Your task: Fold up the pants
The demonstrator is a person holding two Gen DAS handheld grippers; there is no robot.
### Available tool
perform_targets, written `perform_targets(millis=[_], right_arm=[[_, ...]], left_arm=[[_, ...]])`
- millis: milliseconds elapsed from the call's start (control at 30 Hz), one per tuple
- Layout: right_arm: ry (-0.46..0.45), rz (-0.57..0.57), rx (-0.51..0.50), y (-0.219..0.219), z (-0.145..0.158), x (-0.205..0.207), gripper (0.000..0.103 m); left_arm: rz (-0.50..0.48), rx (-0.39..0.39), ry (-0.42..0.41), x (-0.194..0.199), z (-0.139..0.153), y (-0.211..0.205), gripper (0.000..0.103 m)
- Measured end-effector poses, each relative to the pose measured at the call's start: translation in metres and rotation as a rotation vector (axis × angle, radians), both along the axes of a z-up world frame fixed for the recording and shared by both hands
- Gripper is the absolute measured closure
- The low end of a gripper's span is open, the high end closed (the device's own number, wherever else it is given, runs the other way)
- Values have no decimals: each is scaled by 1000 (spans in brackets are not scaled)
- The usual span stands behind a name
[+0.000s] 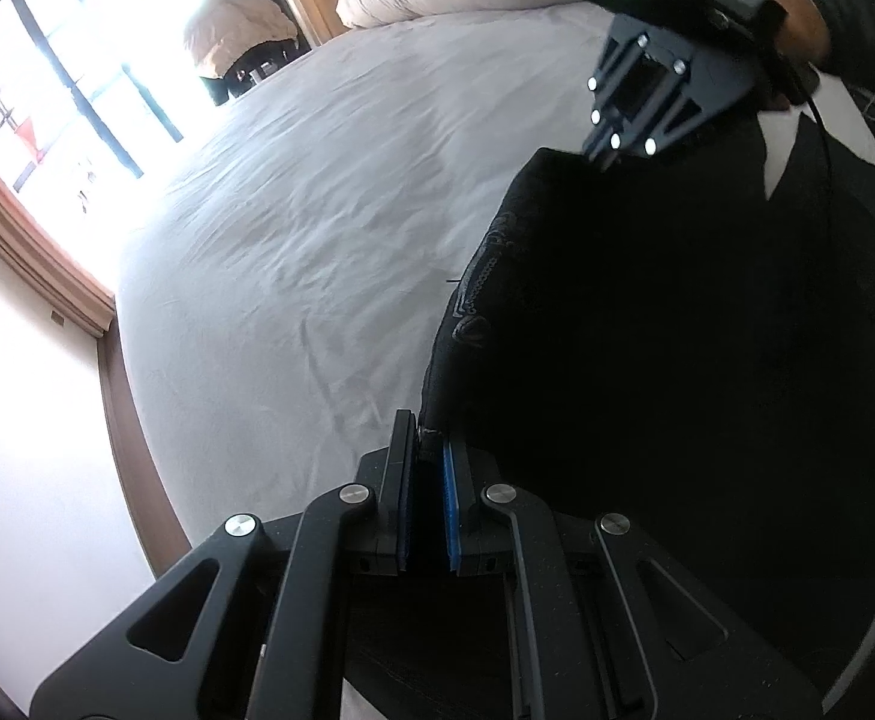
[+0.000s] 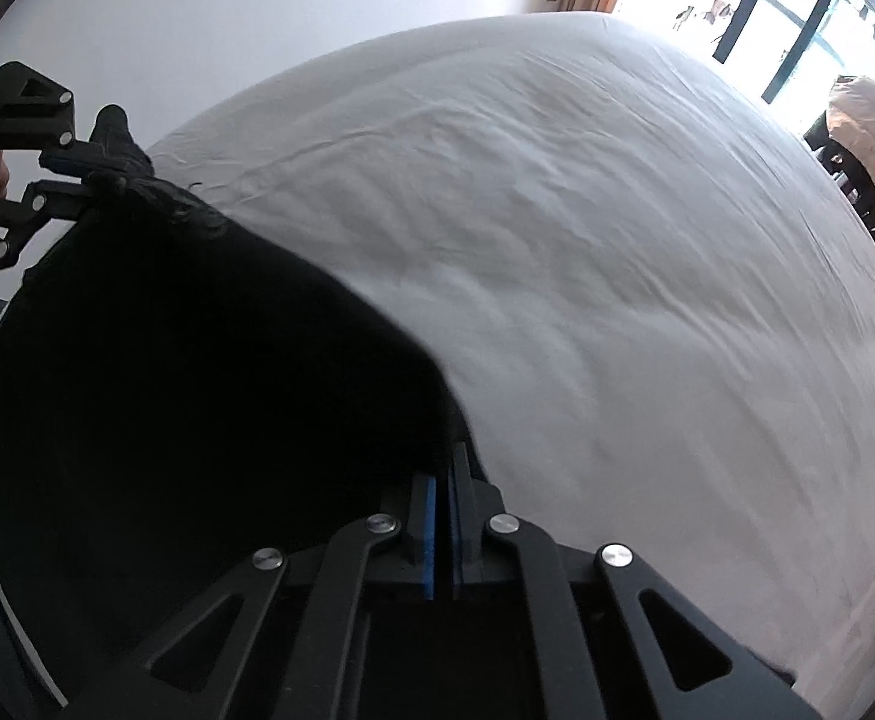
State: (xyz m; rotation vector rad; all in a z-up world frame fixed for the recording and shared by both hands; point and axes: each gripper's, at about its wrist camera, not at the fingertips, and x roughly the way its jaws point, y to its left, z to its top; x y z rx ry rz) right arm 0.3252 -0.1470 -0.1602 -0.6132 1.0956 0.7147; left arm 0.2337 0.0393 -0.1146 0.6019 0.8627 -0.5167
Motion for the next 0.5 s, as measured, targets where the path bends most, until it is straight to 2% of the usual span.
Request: perform_targets(millis=[233,500], right_arm=[[-24,-71,100,-1,9,-52,99],[-92,-112,158,-6,17,-140,99]], left_arm=[[42,-62,8,-31,4,-1,96],[-11,-28,-7,-113,-3,-11,96]])
